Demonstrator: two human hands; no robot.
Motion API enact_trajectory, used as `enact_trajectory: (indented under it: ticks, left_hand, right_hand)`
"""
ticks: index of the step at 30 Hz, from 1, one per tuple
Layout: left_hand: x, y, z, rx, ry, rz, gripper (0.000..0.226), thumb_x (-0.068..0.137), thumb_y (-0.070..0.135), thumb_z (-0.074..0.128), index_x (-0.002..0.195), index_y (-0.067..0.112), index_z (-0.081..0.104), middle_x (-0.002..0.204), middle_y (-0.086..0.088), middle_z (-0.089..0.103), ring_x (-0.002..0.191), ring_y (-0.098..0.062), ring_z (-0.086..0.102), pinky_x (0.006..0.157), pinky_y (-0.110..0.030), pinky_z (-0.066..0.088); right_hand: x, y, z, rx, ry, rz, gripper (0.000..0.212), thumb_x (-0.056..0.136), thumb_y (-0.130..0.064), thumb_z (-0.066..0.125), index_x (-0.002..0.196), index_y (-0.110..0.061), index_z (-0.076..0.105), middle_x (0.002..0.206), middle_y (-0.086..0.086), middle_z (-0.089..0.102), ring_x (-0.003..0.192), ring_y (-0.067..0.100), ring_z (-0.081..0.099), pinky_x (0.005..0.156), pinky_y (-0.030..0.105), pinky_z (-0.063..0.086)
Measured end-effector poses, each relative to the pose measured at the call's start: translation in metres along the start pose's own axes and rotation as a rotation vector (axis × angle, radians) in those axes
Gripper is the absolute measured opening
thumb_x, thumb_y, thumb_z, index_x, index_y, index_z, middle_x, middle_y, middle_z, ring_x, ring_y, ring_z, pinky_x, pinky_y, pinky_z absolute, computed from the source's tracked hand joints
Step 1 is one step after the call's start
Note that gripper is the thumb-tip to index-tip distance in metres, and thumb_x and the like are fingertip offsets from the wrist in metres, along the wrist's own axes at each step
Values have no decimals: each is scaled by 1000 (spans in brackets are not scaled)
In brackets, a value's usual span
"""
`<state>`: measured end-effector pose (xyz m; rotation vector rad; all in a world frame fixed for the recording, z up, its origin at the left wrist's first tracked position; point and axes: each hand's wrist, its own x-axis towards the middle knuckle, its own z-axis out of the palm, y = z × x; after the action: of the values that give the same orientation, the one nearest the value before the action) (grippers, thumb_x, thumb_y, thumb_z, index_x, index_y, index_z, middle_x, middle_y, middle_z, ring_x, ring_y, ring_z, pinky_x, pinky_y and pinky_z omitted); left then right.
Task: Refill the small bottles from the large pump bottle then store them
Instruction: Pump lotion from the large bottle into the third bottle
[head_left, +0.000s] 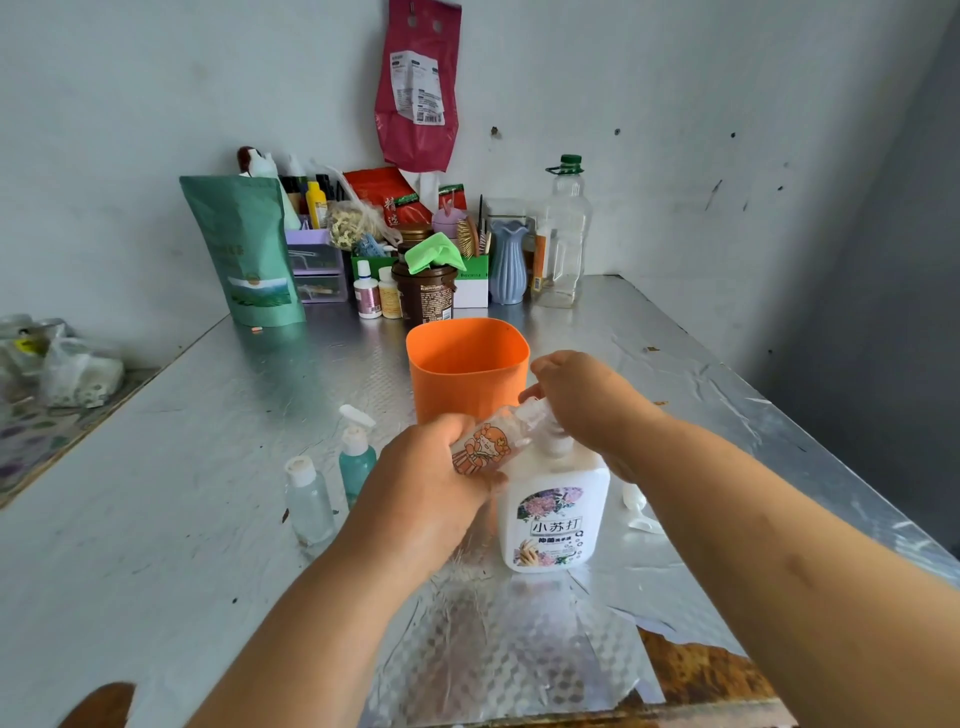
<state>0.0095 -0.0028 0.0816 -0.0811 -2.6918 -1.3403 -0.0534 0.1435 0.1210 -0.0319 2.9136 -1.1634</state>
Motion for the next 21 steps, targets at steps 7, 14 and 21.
enact_trajectory:
  ticks: [7, 14, 21]
  left_hand:
    - [-1, 4, -4, -1, -2, 15, 26, 81, 23, 78, 105, 29, 68, 97, 15, 73, 89, -6, 68, 81, -32, 55]
    - [0, 3, -3, 2, -10, 17, 28, 81, 24, 77, 107, 29, 68, 98, 16, 73, 91, -5, 68, 85, -36, 55]
    - [3, 0, -1, 7, -12, 6, 28, 81, 24, 78, 106, 29, 68, 98, 17, 73, 92, -5, 67, 84, -33, 54]
  right_hand:
    - [-1, -5, -9, 20, -14, 21, 40, 99, -14, 29, 120, 8, 55, 123, 29, 55, 115, 43, 52, 93, 46, 46]
    - [3, -5, -8, -13, -28, 43, 35, 99, -7, 31, 122, 6, 54, 123, 27, 56, 115, 41, 54, 94, 44, 45]
    - [5, 0, -3, -59, -9, -2, 33, 99, -7, 33, 120, 5, 55, 120, 25, 58, 113, 39, 56, 93, 43, 47]
